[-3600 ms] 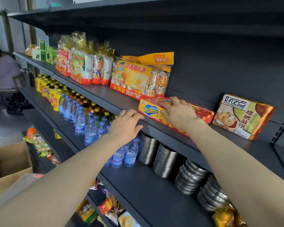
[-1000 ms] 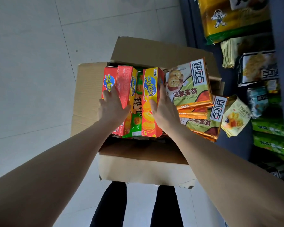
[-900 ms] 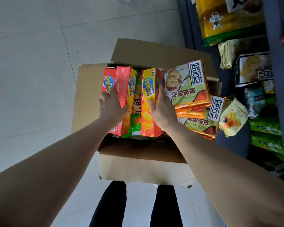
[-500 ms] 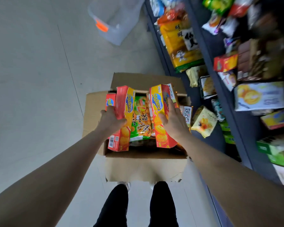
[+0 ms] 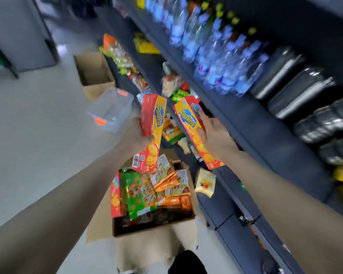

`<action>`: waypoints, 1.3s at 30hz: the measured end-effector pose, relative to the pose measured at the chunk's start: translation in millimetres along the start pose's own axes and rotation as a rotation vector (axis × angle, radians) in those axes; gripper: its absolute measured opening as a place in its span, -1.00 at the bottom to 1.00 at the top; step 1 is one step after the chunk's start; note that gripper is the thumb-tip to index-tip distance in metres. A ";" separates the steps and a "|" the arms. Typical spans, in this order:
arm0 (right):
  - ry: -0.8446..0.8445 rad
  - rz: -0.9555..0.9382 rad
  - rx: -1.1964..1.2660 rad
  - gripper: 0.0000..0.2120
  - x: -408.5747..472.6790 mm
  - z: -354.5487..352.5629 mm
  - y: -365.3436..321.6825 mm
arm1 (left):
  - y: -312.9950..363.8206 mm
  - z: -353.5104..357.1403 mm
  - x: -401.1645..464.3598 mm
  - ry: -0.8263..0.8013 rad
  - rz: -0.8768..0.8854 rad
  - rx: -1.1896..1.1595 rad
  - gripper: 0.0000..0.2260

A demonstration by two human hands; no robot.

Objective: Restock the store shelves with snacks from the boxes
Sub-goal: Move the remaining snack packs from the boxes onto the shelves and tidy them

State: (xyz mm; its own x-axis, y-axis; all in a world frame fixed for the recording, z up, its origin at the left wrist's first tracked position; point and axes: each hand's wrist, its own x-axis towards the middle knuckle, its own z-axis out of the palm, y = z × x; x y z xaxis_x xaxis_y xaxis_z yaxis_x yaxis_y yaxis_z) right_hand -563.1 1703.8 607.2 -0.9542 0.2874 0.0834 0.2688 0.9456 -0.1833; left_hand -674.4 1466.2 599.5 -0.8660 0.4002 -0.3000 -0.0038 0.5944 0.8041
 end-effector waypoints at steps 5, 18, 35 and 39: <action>0.195 -0.023 -0.075 -0.33 5.5 -107.1 17.3 | 83.5 -24.2 -1.4 0.027 0.210 -0.022 -0.30; 0.591 -0.039 -0.226 -0.48 24.1 -377.2 108.5 | 331.7 -40.4 6.6 0.127 0.605 -0.114 -0.28; 0.237 0.442 -0.370 -0.63 131.4 -469.9 328.8 | 488.8 24.1 81.4 0.142 0.625 -0.129 -0.35; 0.236 0.414 -0.327 -0.59 162.2 -464.9 353.2 | 503.5 31.0 92.6 0.127 0.602 -0.166 -0.25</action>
State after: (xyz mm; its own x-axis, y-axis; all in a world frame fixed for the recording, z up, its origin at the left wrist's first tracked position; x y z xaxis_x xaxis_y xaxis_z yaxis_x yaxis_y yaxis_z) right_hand -561.8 2155.3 1011.3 -0.7160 0.6341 0.2920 0.6759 0.7344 0.0624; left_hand -741.1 1824.2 960.7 -0.7931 0.5386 0.2844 0.4336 0.1714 0.8846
